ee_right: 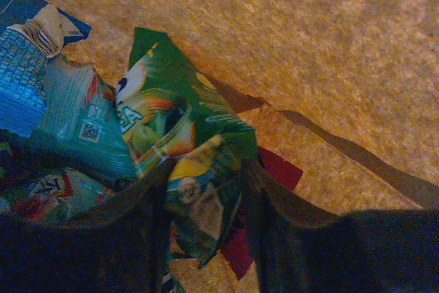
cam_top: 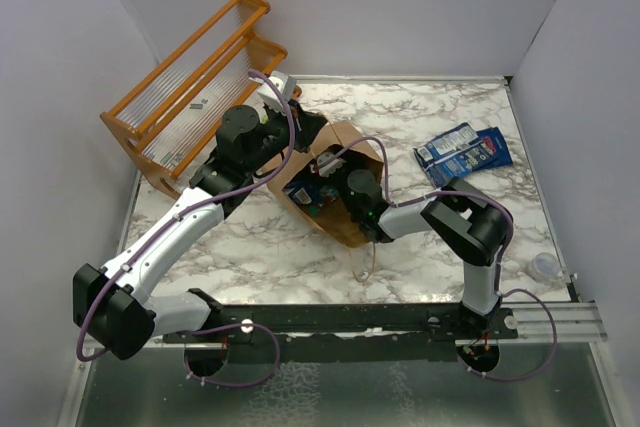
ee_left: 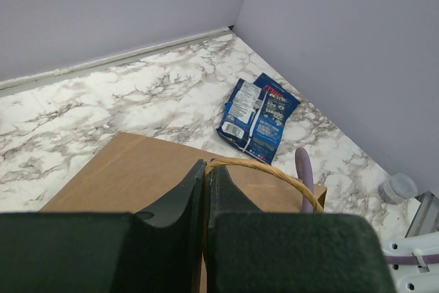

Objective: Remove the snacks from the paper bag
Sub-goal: Take out the snack from the paper bag.

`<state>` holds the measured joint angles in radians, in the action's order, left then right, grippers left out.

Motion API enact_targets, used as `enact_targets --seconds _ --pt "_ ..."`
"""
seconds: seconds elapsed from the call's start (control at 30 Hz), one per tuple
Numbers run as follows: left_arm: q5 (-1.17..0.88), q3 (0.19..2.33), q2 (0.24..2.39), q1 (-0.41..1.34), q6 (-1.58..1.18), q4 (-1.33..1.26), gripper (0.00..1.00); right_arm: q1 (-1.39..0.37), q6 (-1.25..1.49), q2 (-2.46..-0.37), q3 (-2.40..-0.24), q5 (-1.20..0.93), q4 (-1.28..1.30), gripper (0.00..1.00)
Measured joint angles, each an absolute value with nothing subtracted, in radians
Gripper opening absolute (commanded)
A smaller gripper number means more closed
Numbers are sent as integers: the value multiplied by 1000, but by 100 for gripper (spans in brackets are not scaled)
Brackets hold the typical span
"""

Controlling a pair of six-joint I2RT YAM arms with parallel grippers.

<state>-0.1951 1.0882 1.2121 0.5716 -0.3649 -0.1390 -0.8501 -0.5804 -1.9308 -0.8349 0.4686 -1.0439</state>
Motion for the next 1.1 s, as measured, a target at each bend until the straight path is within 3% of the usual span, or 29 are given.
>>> enact_targets --seconds 0.3,0.7,1.1 --pt "-200 1088 1214 572 -371 -140 0 -850 -523 -1849 -839 412 -909 2" --pt "-203 1088 1216 572 -373 -140 0 -850 -483 -1677 -768 292 -810 1" --pt "-205 1088 1216 572 -373 -140 0 -850 -438 -1338 -674 84 -612 1"
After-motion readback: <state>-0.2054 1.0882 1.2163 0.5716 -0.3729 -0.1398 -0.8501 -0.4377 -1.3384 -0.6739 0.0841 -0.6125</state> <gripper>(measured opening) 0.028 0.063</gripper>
